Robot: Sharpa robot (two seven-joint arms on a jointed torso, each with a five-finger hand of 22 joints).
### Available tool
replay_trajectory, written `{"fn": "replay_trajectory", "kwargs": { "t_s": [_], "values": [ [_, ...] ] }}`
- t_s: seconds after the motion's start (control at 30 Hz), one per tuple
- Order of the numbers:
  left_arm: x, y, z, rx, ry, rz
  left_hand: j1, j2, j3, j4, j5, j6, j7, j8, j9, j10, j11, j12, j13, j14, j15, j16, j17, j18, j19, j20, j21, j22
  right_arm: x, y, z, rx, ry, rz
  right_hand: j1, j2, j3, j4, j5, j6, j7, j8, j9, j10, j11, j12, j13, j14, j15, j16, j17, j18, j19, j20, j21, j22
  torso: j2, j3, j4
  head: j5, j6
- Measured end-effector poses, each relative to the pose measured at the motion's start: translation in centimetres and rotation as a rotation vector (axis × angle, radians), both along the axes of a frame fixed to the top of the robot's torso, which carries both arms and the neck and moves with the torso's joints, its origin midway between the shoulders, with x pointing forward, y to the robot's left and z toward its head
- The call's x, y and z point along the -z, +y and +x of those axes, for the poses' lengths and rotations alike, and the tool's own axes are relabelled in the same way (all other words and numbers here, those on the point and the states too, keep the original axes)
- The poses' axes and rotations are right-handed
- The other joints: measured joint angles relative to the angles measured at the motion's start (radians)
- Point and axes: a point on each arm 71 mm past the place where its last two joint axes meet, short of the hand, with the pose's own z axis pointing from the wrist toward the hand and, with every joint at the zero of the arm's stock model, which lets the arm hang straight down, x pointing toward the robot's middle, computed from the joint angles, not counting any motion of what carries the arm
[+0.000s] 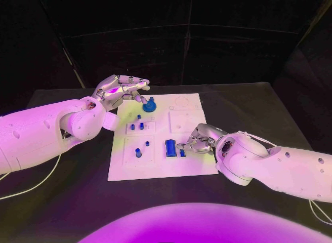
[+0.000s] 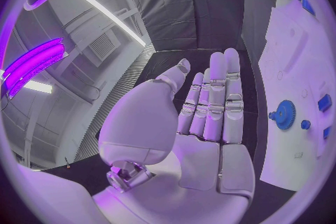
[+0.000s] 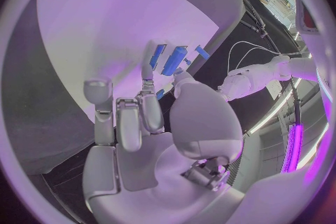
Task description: Assemble the parts on the task board
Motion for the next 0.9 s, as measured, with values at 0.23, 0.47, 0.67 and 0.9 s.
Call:
{"fn": "replay_trajectory", "kwargs": {
  "t_s": [0.23, 0.47, 0.67, 0.9],
  "values": [
    [0.0, 0.0, 0.0, 0.0, 0.0, 0.0, 0.0, 0.0, 0.0, 0.0, 0.0, 0.0, 0.0, 0.0, 0.0, 0.0, 0.0, 0.0, 0.0, 0.0, 0.0, 0.0, 0.0, 0.0, 0.0, 0.0, 0.0, 0.0, -0.1, -0.3, 0.0, -0.009, -0.006, 0.016, 0.107, 0.019, -0.016, -0.049, 0.02, -0.014, 0.01, -0.011, 0.002, 0.0, 0.0, -0.007, 0.0, 0.0, 0.0, -0.006, 0.0, 0.0, 0.0, 0.0, -0.005, -0.006, 0.0, 0.0002, -0.0001, -0.003, 0.0],
    [0.0, 0.1, 0.1, -0.004, 0.0, 0.002, 0.0, 0.0, 0.0, 0.0, 0.0, 0.0, 0.0, 0.004, 0.0, 0.0, 0.0, 0.0, 0.0, 0.0, 0.0, 0.0, 0.001, 0.0, 0.0, 0.0, -0.005, -0.001, -0.1, -1.7, 0.3, -0.012, -0.01, 0.13, 0.207, 0.042, -0.023, -0.103, 0.088, -0.122, 0.057, -0.07, -0.021, -0.075, 0.045, -0.141, -0.064, 0.0, 0.026, -0.079, -0.002, 0.0, -0.092, 0.026, -0.095, -0.171, -0.004, 0.0003, -0.0001, -0.002, 0.01],
    [0.2, 0.0, 0.5, -0.013, -0.004, 0.005, 0.0, 0.0, 0.0, 0.0, 0.0, -0.002, -0.002, 0.009, 0.0, 0.0, 0.0, 0.008, 0.0, -0.019, 0.007, -0.012, 0.002, 0.0, -0.006, 0.005, -0.019, -0.011, -0.5, -3.9, 3.1, 0.033, -0.001, 0.342, 0.271, 0.069, -0.017, -0.139, 0.106, -0.147, 0.074, -0.078, -0.024, -0.277, 0.058, -0.479, -0.333, -0.049, 0.042, -0.309, -0.298, 0.024, -0.204, 0.043, -0.241, -0.36, -0.018, -0.0009, 0.0015, -0.008, 0.031],
    [1.5, -0.1, 1.2, -0.043, 0.003, 0.029, 0.0, 0.0, 0.006, 0.006, 0.0, 0.002, -0.009, 0.028, 0.0, 0.006, 0.006, 0.02, 0.0, -0.162, 0.034, -0.13, -0.046, 0.0, -0.139, 0.026, -0.114, -0.072, -1.3, -6.5, 8.2, 0.15, -0.027, 0.583, 0.329, 0.08, 0.008, -0.16, 0.064, -0.192, 0.112, -0.091, -0.038, -0.477, 0.108, -0.855, -0.671, -0.29, 0.102, -0.875, -0.78, 0.024, -0.335, 0.098, -0.502, -0.508, -0.046, -0.0057, 0.0114, -0.012, 0.067]
  ]
}}
